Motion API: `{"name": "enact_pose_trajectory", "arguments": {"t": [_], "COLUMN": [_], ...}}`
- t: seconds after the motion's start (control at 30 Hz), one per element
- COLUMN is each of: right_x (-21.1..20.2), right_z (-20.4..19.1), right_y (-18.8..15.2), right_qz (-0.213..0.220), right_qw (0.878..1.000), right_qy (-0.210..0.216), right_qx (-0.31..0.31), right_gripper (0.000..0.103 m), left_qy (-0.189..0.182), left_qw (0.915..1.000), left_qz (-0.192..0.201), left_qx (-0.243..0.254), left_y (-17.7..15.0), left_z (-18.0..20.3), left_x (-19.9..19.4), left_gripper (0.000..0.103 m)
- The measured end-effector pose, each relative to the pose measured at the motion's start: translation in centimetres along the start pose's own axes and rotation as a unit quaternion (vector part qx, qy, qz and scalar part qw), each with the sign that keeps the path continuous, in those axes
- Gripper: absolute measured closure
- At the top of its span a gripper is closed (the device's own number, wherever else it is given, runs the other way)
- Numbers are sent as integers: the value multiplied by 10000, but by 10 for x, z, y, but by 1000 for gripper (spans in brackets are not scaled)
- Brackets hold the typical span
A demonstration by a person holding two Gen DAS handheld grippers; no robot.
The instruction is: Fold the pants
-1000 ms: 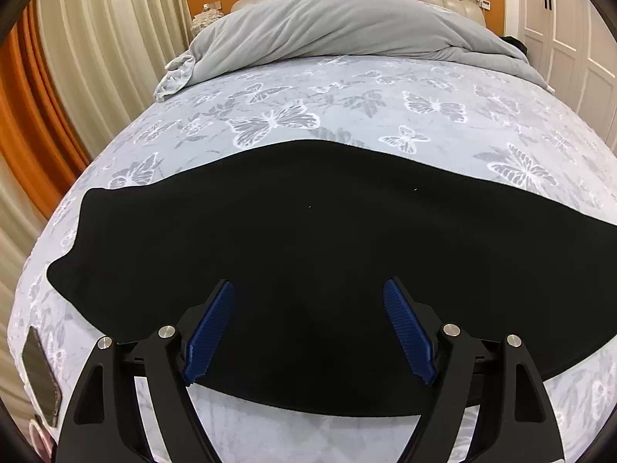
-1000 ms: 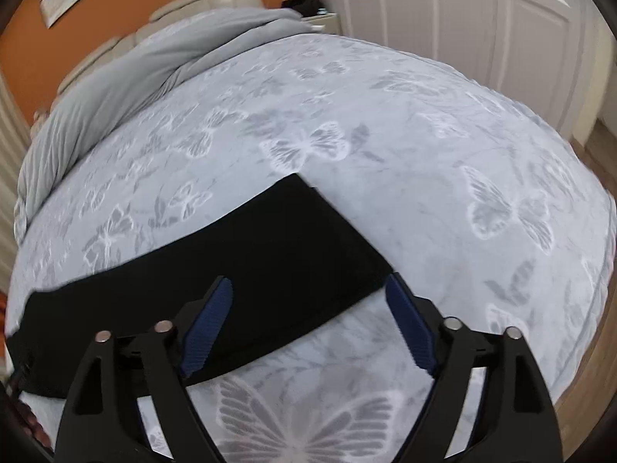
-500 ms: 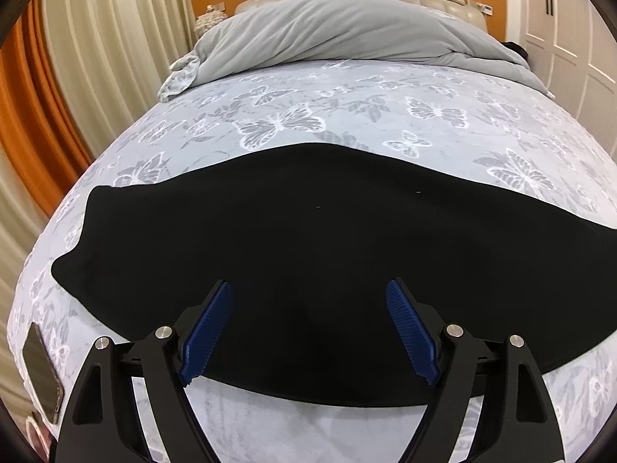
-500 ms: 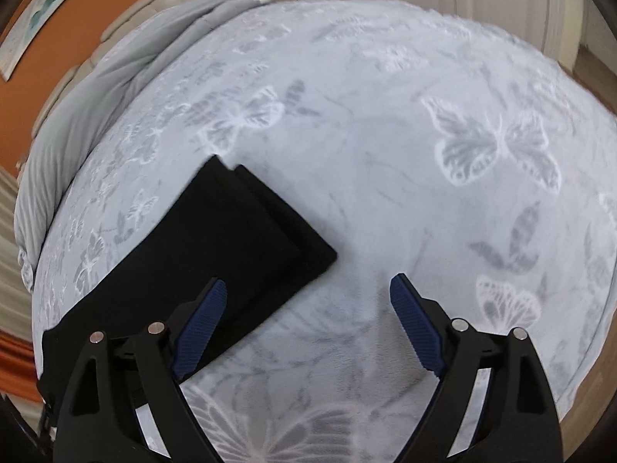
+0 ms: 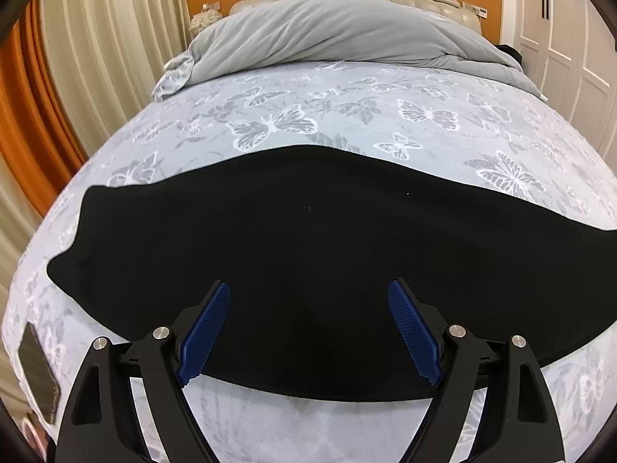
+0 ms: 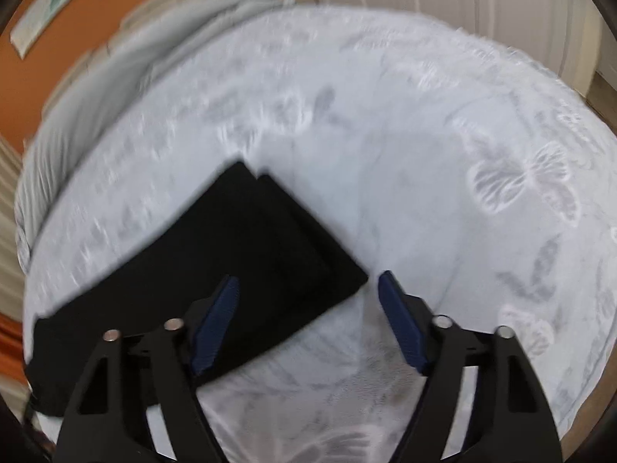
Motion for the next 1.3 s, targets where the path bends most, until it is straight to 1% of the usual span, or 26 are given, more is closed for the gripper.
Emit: {"name": "enact_pose_trajectory", "arguments": {"t": [0.03, 0.07, 0.1, 0.13, 0.27, 0.33, 0.43, 0.47, 0.57, 0.6, 0.63, 0.73, 0.77, 0.8, 0.83, 0.87, 0.9, 0.97, 1.0, 1.07, 1.13, 1.17, 1.2, 1.23, 1.27, 1.3], "right_x": [6, 8, 8, 7, -22, -25, 8, 13, -13, -24, -31, -19, -7, 1, 7, 11, 9, -13, -28, -35, -13, 9, 13, 6, -2, -11], "right_z": [-3, -8, -12, -17, -42, -40, -20, -17, -24, -25, -26, -28, -29, -29, -30, -34, -38, -48, -48, -36, -16, -8, -8, -12, -19, -22], "right_y": [-3, -4, -4, -4, 6, 11, 7, 4, 10, 12, 13, 12, 10, 9, 6, 2, 2, 6, 13, 20, 16, 9, 5, 5, 7, 8], "right_qz": [-45, 25, 100, 108, 698, 762, 117, 102, 713, 913, 1030, 819, 617, 495, 418, 391, 381, 769, 985, 1030, 623, 209, 226, 427, 468, 566], "right_qw": [9999, 9995, 9987, 9983, 9909, 9903, 9938, 9927, 9842, 9834, 9840, 9853, 9861, 9864, 9856, 9837, 9836, 9800, 9800, 9843, 9905, 9930, 9925, 9898, 9880, 9877], "right_qy": [-82, -191, -251, -157, -253, -274, -473, -572, -835, -747, -555, -483, -481, -451, -464, -506, -423, -437, -345, -255, -381, -395, -411, -488, -615, -632], "right_qx": [-136, -266, -425, -550, -1120, -1131, -998, -1055, -1389, -1382, -1346, -1419, -1466, -1504, -1571, -1680, -1714, -1781, -1696, -1410, -1167, -1092, -1133, -1267, -1335, -1315], "right_gripper": [44, 54, 79, 86, 87, 87, 73, 66, 57, 51, 50, 50, 54, 65, 70, 88, 90, 91, 91, 91, 90, 88, 84, 80, 67, 44], "left_qy": [-14, -11, 2, 34, 55, 62, 53, 46, 31, 24, 23, 28, 38, 46, 56, 81, 105, 120, 114, 79, 62, 59, 24, 8, 4, -8], "left_qw": [10000, 10000, 10000, 10000, 10000, 10000, 9999, 9999, 9998, 9998, 9998, 9999, 9999, 10000, 10000, 10000, 9999, 9999, 9999, 9999, 9999, 9999, 9999, 10000, 10000, 10000], "left_qz": [-14, -14, -6, 6, -3, -9, -26, -34, -22, -4, 5, 8, -2, -12, -20, -27, -34, -55, -59, -48, -33, -40, -58, -69, -71, -42], "left_qx": [-6, 4, 22, 45, 38, 9, -84, -117, -179, -180, -173, -125, -101, -75, -38, -4, 20, 21, -17, -73, -89, -88, -80, -70, -56, -34], "left_y": [0, -1, -1, -1, -2, -1, -1, -1, 2, 2, 3, 2, 2, 2, 1, 0, -1, -1, 0, 1, 2, 1, 1, 1, 1, 1], "left_z": [0, 1, 2, 3, 4, 1, -3, -5, -7, -7, -7, -4, -2, -1, 1, 3, 4, 3, 2, 0, -1, -2, -1, 0, 1, 3], "left_x": [0, 0, 0, -1, 0, 0, 0, 1, 1, 0, 0, 0, 1, 1, 2, 2, 3, 5, 5, 5, 4, 4, 5, 5, 4, 3], "left_gripper": [21, 21, 21, 21, 21, 21, 21, 21, 21, 21, 21, 21, 21, 21, 21, 21, 21, 21, 21, 21, 21, 21, 21, 21, 21, 21]}}
Point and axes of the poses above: each gripper's, at about its wrist camera, not at the fingertips, and x roughly the way its jaws point, z to its right, y to its top, the point moved 3 cm from there along x, roughly the way its jaws point, and after that the axes turned 5 degrees about x, right-handed, at the moved point
